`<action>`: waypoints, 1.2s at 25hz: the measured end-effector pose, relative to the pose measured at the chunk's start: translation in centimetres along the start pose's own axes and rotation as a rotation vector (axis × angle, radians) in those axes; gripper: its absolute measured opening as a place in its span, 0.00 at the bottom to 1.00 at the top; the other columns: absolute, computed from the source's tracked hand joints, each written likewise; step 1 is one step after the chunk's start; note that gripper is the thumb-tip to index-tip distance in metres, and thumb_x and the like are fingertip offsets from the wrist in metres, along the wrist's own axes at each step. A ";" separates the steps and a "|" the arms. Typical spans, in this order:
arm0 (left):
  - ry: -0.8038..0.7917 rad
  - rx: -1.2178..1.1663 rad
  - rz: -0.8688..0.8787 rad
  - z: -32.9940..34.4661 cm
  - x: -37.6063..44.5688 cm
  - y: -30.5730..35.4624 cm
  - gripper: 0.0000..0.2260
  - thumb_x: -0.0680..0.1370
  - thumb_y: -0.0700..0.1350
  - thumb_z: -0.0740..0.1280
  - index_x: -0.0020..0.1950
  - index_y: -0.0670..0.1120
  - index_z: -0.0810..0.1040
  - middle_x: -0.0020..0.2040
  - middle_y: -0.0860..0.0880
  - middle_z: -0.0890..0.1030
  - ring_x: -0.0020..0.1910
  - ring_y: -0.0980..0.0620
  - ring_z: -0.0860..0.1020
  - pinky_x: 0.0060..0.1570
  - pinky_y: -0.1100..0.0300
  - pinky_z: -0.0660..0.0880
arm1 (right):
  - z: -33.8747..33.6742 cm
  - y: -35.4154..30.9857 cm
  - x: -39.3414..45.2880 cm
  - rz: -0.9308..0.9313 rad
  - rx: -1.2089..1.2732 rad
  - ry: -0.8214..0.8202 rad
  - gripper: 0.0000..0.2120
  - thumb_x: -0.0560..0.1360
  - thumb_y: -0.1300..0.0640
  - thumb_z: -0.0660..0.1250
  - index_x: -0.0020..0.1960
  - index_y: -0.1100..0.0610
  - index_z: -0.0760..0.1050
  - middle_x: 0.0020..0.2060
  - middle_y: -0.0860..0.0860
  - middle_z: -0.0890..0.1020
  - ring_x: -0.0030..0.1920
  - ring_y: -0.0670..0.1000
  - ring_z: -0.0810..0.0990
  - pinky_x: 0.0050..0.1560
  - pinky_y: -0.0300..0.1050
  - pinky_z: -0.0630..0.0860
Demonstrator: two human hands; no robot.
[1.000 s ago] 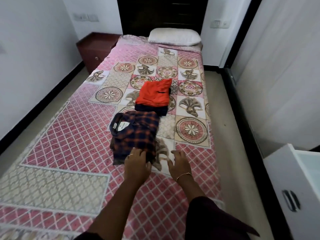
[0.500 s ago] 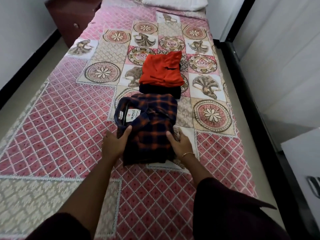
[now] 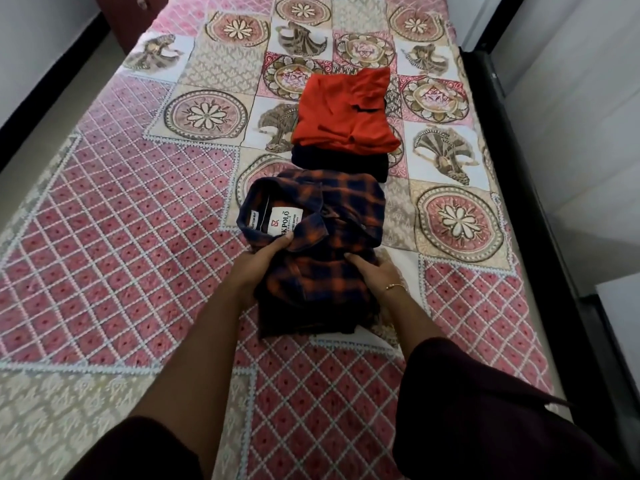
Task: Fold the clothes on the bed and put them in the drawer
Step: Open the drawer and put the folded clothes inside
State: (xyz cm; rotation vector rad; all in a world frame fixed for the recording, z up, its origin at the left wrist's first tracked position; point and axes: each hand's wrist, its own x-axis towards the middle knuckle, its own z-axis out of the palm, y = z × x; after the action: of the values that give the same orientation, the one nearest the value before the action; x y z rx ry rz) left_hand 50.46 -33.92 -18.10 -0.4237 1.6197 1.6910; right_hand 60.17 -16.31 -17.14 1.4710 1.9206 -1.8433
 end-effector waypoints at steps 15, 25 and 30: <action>-0.037 -0.037 0.070 0.6 -3.2 -0.7 0.23 0.64 0.52 0.76 0.57 0.46 0.80 0.51 0.43 0.84 0.50 0.42 0.82 0.50 0.47 0.78 | -2.2 -0.3 -4.0 -0.053 0.156 -0.045 0.13 0.73 0.58 0.70 0.55 0.59 0.73 0.46 0.54 0.77 0.42 0.52 0.77 0.41 0.43 0.74; -0.221 0.050 0.146 11.9 -14.8 -0.3 0.16 0.69 0.49 0.73 0.56 0.47 0.80 0.49 0.45 0.84 0.47 0.44 0.82 0.42 0.54 0.78 | -16.2 0.0 -12.3 -0.102 0.292 0.085 0.13 0.71 0.60 0.72 0.53 0.60 0.74 0.44 0.54 0.81 0.41 0.52 0.80 0.40 0.43 0.77; -0.349 0.110 0.137 23.6 -19.6 -2.3 0.11 0.72 0.45 0.72 0.53 0.47 0.79 0.47 0.44 0.84 0.45 0.45 0.82 0.39 0.54 0.78 | -28.4 3.0 -15.9 -0.066 0.323 0.239 0.13 0.71 0.57 0.71 0.53 0.60 0.74 0.47 0.56 0.81 0.48 0.56 0.80 0.54 0.51 0.78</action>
State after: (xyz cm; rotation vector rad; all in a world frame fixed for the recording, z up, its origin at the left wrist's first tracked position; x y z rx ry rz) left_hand 71.17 -17.06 -2.79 0.0382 1.4981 1.6562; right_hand 85.34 -2.57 -1.56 1.8174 1.8520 -2.1788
